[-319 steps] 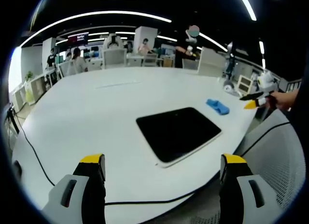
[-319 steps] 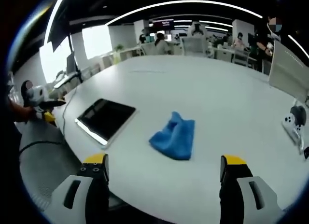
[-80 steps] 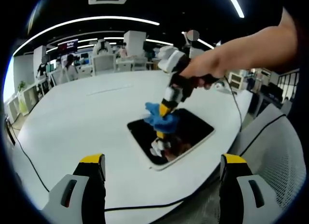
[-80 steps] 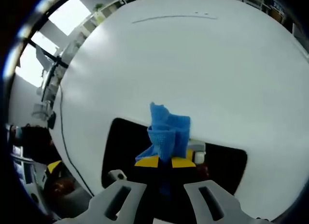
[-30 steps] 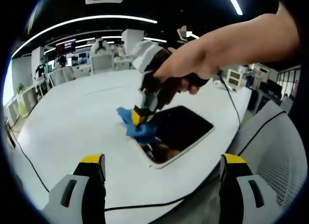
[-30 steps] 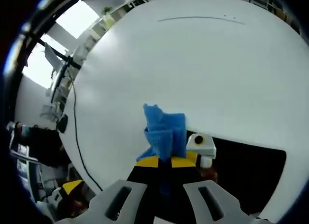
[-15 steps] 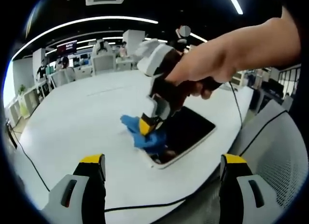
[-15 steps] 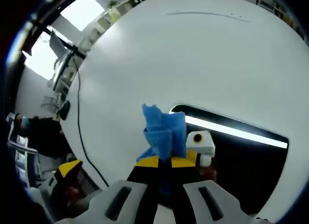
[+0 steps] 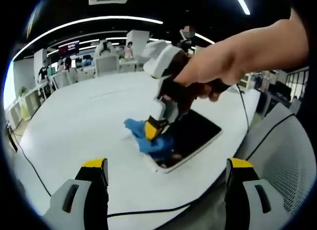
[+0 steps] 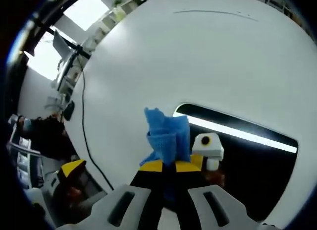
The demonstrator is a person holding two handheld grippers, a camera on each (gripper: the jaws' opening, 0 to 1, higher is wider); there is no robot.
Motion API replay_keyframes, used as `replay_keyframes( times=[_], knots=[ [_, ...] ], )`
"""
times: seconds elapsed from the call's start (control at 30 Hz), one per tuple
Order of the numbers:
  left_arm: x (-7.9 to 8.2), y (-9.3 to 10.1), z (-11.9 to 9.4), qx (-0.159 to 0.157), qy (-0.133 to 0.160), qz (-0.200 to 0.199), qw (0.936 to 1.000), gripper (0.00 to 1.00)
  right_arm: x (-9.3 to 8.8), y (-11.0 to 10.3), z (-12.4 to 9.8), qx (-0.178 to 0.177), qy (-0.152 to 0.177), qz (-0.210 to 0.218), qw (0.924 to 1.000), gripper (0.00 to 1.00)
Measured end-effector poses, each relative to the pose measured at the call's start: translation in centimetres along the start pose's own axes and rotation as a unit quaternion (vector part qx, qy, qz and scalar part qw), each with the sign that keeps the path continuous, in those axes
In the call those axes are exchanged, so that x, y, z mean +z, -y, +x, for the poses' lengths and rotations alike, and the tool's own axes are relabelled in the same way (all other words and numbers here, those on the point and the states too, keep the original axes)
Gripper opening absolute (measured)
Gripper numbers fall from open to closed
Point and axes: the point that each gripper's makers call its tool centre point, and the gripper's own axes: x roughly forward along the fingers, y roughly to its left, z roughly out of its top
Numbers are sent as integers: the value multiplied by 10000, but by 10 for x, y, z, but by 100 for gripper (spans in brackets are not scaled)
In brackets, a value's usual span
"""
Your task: Wipe the mirror surface with the cleaning cloth until all visible marks leave the cleaned area.
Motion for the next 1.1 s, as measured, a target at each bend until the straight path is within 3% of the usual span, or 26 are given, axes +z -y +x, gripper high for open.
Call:
replay_keyframes(
  times=[0.43, 1.1],
  knots=[
    [0, -5, -1, 168, 15, -40, 9998, 99, -11, 36, -16, -109, 148, 49, 9998, 0],
    [-6, -5, 0, 121, -87, -163, 9998, 99, -28, 88, -40, -142, 215, 263, 9993, 0]
  ],
)
